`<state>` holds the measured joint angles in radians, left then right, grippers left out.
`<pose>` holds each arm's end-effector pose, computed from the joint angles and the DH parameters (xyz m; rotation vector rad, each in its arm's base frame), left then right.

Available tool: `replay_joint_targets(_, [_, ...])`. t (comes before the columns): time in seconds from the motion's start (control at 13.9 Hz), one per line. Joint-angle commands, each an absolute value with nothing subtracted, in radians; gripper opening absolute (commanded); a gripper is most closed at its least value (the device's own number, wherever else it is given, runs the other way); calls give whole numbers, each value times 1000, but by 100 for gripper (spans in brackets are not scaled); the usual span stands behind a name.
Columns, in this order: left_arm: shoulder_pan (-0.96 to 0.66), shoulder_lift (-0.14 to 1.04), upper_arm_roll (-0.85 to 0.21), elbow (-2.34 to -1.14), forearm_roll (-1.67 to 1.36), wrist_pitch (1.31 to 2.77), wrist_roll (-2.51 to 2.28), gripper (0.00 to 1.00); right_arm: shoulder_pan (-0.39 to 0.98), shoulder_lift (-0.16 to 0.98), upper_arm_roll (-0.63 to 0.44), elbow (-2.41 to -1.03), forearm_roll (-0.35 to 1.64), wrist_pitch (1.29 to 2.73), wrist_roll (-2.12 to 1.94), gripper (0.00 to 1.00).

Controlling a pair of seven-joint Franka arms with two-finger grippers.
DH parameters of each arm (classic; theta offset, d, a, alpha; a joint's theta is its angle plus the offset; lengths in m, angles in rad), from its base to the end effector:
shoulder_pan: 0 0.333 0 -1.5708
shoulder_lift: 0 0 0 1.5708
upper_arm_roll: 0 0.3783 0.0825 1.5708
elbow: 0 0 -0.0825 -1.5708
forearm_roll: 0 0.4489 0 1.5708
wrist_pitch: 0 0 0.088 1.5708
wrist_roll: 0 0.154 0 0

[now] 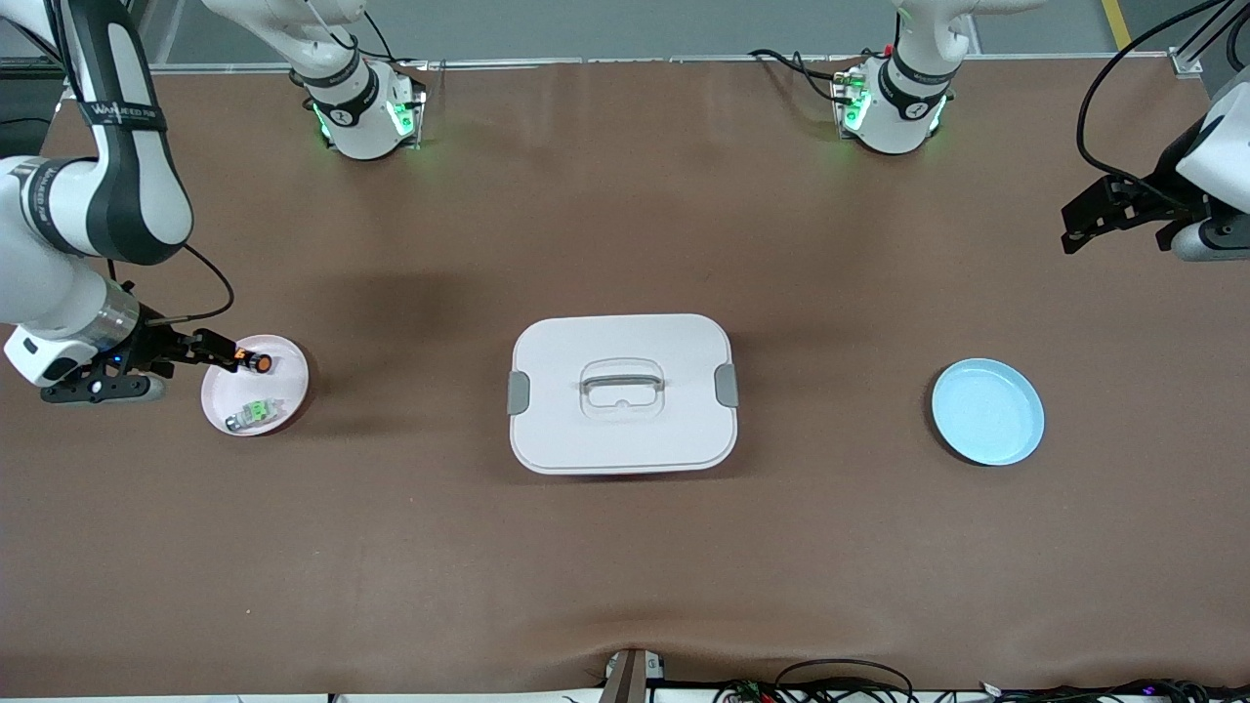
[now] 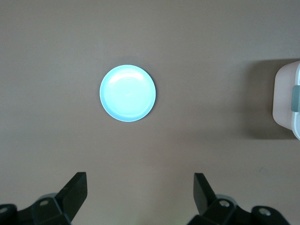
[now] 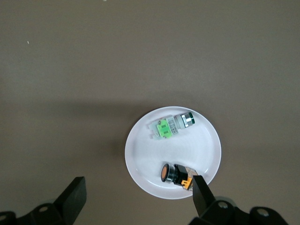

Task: Transfer orange switch to right arm and place

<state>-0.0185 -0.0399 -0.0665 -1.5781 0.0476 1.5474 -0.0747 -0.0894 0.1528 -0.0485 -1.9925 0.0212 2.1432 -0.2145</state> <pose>0.6011 -0.0446 0.6583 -3.0921 0.0138 -0.0202 0.6426 -0.0868 0.3656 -3.1293 -0.1028 0.0000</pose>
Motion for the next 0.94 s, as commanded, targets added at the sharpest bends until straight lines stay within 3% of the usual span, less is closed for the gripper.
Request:
replay_joint_targets(0.0, [-8,-48,-78,-1583,29,1569,-55,100,-100,160,-51,-1934,38,2069,-209,100])
replay_joint_targets(0.29, [-8,-46,-78,-1586,29,1569,-54,100,-89,158,-51,-1899,37,2076,-213,100])
replay_joint_targets(0.65, [-8,-48,-78,-1585,29,1569,-55,100,-86,129,-45,-1718,34,1856,-212,100])
replay_joint_targets(0.86, [-8,-48,-80,-1586,15,1569,-52,100,-80,89,-44,-1707,34,1813,-204,100])
